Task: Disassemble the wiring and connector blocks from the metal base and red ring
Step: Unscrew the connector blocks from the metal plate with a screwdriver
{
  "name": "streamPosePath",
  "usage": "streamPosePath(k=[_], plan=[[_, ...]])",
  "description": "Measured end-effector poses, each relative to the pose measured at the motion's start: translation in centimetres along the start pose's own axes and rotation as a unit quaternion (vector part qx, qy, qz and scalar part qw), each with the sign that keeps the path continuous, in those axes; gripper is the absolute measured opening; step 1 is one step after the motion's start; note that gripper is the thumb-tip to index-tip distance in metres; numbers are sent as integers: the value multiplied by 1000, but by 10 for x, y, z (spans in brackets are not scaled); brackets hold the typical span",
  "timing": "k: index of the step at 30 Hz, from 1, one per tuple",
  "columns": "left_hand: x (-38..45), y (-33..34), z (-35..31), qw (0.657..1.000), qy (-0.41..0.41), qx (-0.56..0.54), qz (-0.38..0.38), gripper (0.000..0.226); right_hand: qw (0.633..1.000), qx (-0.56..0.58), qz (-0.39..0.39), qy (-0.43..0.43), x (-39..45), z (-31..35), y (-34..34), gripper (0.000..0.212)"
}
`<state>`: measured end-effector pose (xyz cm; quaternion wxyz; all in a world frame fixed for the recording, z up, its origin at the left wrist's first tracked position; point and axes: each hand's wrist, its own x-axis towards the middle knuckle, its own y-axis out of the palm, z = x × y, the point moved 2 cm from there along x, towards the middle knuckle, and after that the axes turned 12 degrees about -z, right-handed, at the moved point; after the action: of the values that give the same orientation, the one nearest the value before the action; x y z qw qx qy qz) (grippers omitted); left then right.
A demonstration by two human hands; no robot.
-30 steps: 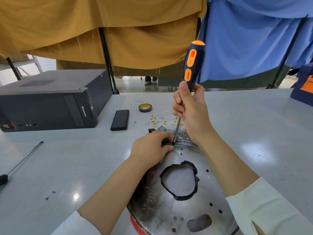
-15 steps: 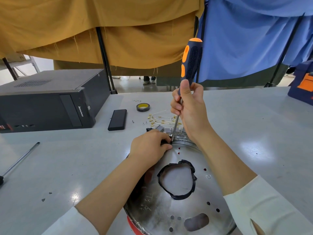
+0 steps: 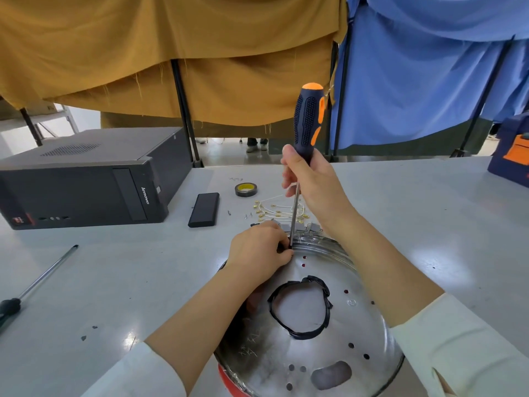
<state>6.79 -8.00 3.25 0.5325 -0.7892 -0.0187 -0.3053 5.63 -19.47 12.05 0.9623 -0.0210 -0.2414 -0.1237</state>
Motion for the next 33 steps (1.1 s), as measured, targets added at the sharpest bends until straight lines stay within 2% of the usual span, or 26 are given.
streamPosePath(k=[3,6,8,11,14,18,20,23,25,27,29,31,33], plan=[[1,1,0,1000,8,10,6,14,972,-216,-7,-93,-1,14,-13,34],[1,3,-4,999,15,29,13,16,935,-343,24,-92,1,35,-26,32],[0,3,-6,999,18,41,18,18,936,-344,59,-54,5,46,-32,33],[-2,3,-8,998,23,50,16,17,947,-314,57,-25,8,60,-39,35],[-4,2,-8,999,25,44,13,18,967,-252,21,-17,7,68,-47,29],[-5,0,-7,999,6,-43,12,11,986,-157,-33,-47,0,67,-59,6],[-4,-1,-7,998,4,-64,13,10,991,-116,-49,-54,-6,60,-66,11],[-4,-1,-9,999,19,-42,18,12,995,-79,18,-53,-16,42,-66,17],[-5,0,-11,999,34,-29,15,14,991,-114,67,-25,-19,19,-62,22],[-5,2,-13,998,49,-29,12,15,988,-110,102,27,-22,-5,-58,20],[-5,2,-13,998,49,-40,11,13,977,-158,136,48,-24,-30,-58,18],[-2,0,-11,996,17,-90,-3,6,946,-277,162,31,-23,-55,-60,31],[1,-3,-8,986,-36,-158,-27,7,927,-331,175,7,-24,-71,-59,37]])
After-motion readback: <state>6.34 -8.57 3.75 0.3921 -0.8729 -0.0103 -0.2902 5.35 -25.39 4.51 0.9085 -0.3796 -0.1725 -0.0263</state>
